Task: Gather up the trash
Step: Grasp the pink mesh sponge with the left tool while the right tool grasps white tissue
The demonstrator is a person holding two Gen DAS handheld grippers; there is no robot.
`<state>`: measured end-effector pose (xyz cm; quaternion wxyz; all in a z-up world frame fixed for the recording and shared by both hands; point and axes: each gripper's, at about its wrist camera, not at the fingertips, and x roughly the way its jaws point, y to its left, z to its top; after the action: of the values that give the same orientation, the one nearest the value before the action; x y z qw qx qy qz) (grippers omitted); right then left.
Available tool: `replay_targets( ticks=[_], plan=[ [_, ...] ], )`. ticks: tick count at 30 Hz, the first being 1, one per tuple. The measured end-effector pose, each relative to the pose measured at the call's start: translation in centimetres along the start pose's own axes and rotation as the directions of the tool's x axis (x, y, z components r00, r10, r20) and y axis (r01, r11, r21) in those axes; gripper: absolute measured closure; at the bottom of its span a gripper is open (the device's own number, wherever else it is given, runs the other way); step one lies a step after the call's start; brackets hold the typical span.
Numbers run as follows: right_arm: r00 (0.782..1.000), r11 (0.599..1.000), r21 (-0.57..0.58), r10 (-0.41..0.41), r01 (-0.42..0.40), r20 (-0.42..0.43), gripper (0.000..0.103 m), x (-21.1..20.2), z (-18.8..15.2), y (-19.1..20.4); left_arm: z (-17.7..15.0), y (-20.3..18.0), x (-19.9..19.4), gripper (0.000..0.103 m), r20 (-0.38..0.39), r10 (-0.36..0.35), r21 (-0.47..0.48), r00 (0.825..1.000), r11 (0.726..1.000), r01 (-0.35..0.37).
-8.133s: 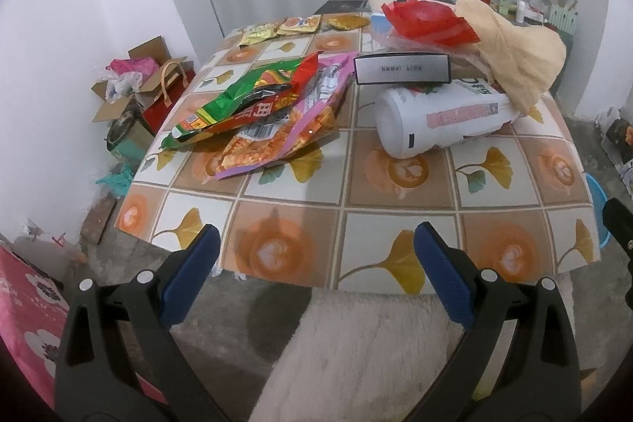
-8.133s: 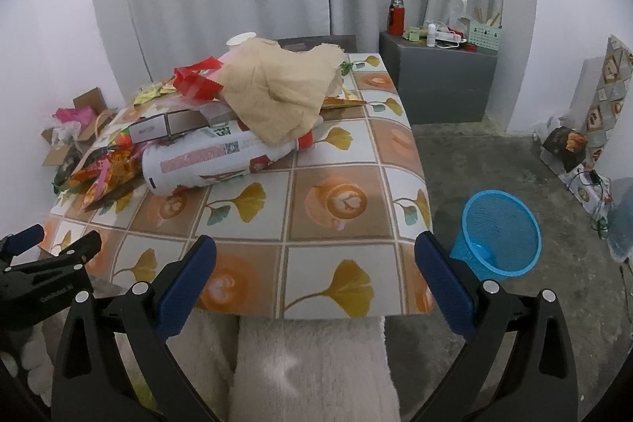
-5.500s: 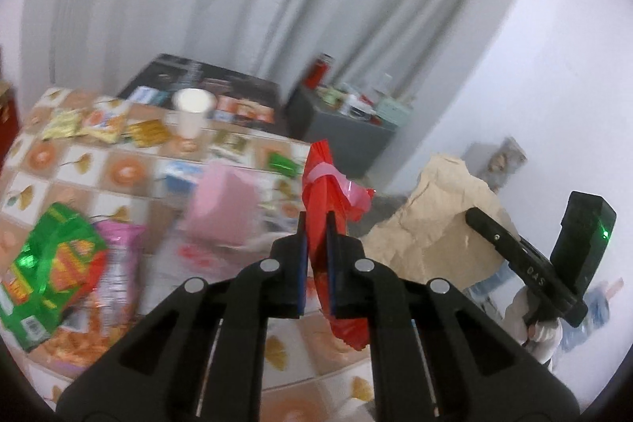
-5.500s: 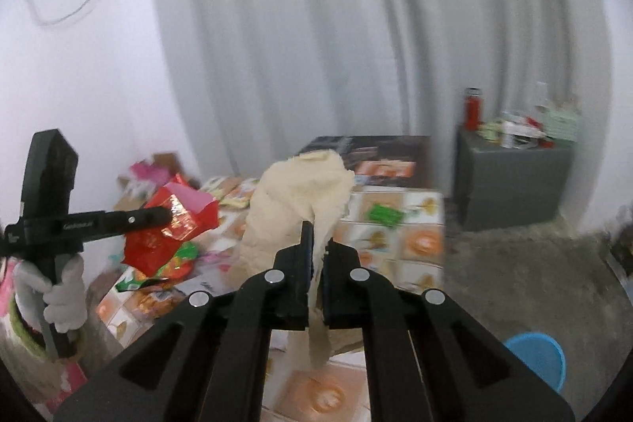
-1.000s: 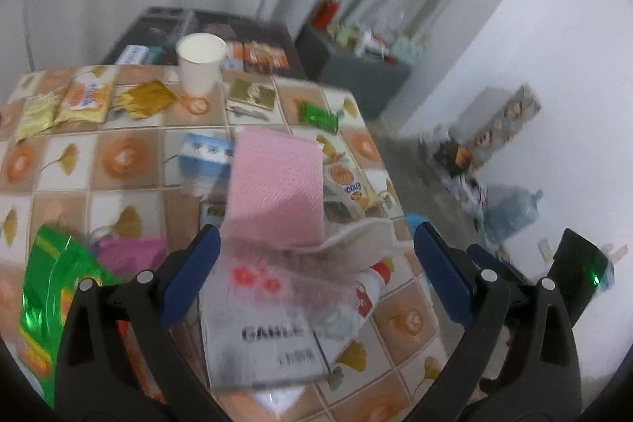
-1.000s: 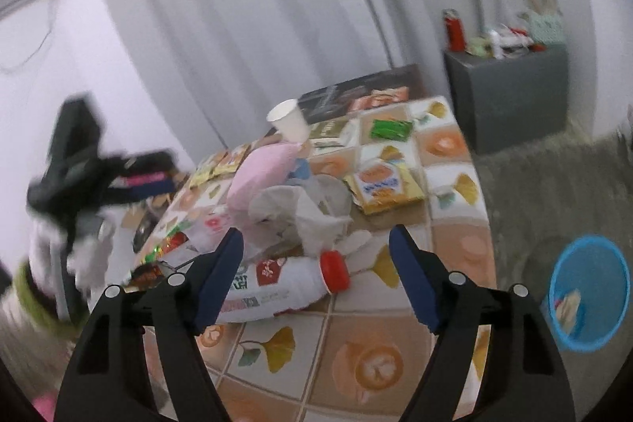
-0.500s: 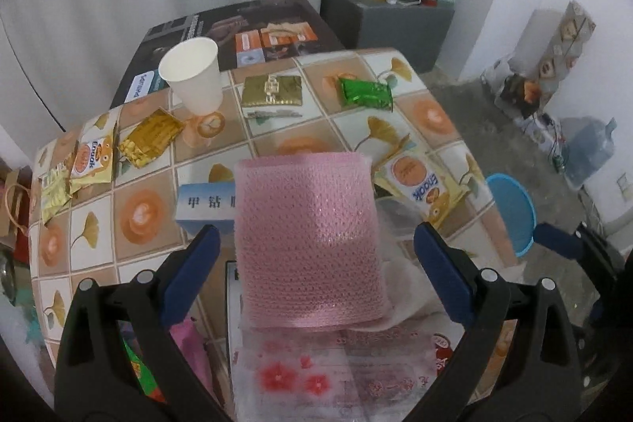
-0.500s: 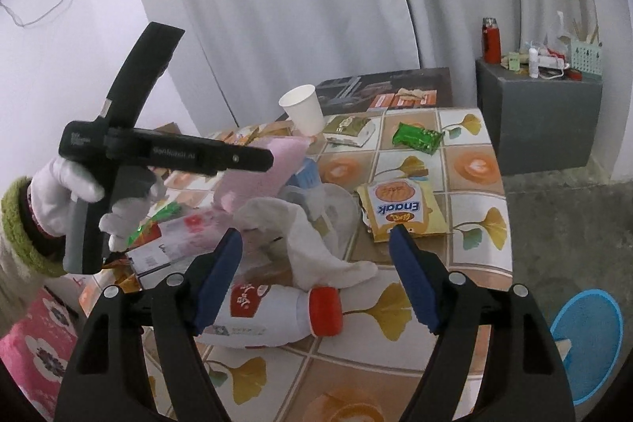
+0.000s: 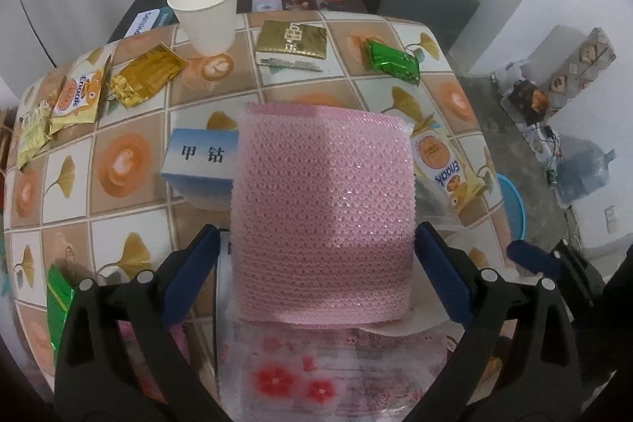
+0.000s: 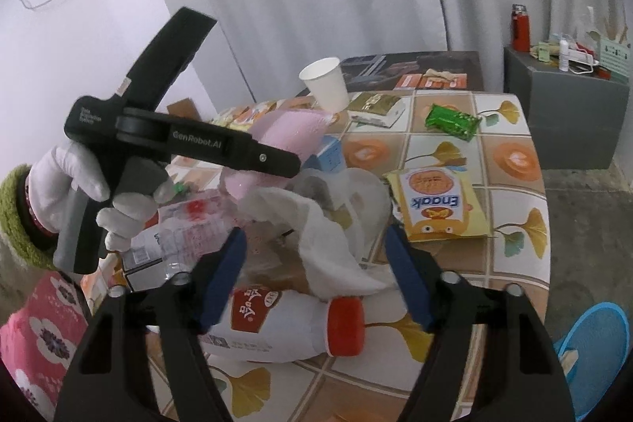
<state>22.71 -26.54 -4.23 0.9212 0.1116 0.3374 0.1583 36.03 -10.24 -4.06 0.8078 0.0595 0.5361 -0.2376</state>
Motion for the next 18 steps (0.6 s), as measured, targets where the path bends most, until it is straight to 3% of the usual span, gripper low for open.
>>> replay_targets(
  ticks=[2,4,13,18],
  plan=[
    [1.000,1.000,0.009,0.003,-0.003,-0.014,0.045,0.3,0.1,0.0,-0.1,-0.2,-0.2,0.013,0.009,0.005,0.010,1.000,1.000,-0.005],
    [1.000,1.000,0.019,0.006,-0.006,-0.024,0.055,0.5,0.1,-0.1,-0.2,-0.3,-0.2,0.025,0.006,0.000,0.017,1.000,1.000,0.000],
    [0.999,0.997,0.069,0.037,-0.035,-0.036,0.095,-0.1,0.1,-0.4,-1.0,-0.1,-1.5,0.027,0.040,-0.011,0.017,0.999,1.000,0.010],
    [0.998,0.996,0.072,0.054,-0.053,-0.015,0.097,-1.2,0.5,0.0,-1.2,0.2,-3.4,0.027,0.092,-0.018,0.008,0.996,1.000,0.017]
  ],
)
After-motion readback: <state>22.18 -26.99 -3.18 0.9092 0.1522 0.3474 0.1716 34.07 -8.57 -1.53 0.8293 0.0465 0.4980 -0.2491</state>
